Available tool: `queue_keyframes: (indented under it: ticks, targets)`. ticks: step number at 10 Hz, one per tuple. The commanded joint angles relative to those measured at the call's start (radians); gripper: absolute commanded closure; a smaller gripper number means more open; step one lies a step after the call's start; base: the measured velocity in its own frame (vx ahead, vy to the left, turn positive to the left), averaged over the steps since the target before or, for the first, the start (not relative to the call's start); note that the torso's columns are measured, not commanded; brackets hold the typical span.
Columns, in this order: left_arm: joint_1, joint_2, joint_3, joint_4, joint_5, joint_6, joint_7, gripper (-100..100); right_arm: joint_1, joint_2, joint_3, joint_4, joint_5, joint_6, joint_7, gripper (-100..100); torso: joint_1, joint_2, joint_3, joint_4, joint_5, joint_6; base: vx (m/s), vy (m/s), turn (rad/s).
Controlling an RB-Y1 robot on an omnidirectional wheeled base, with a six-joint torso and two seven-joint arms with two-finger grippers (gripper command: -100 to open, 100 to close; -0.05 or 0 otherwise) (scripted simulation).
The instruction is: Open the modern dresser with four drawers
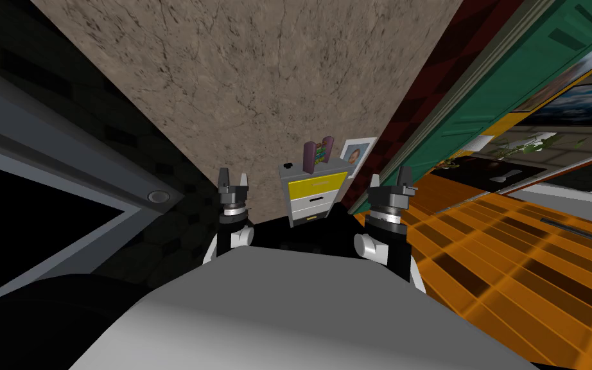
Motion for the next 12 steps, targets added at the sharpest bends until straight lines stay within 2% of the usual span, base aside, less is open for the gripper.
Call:
queue_keyframes:
  ticks: [1,9,10,12]
  targets:
    - [0.0,0.0,0.0,0.0,0.0,0.0,0.0,0,0.0,0.0,0.0,0.0,0.0,0.0,0.0,0,0.0,0.04,-0.082,0.041,0.0,0.0,0.0,0.0,0.0]
    - [0.0,0.0,0.0,0.0,0.0,0.0,0.0,0,0.0,0.0,0.0,0.0,0.0,0.0,0.0,0,0.0,0.618,-1.234,0.617,0.0,0.0,0.0,0.0,0.0]
    - [0.0,0.0,0.0,0.0,0.0,0.0,0.0,0,-0.003,-0.041,0.001,0.004,0.01,0.003,0.01,-100,0.0,0.691,-1.382,0.691,0.0,0.0,0.009,0.004,0.001]
    - [0.0,0.0,0.0,0.0,0.0,0.0,0.0,0,-0.01,-0.099,0.003,0.013,0.035,0.009,0.032,-100,0.0,0.734,-1.471,0.734,0.0,0.0,0.008,0.012,0.002]
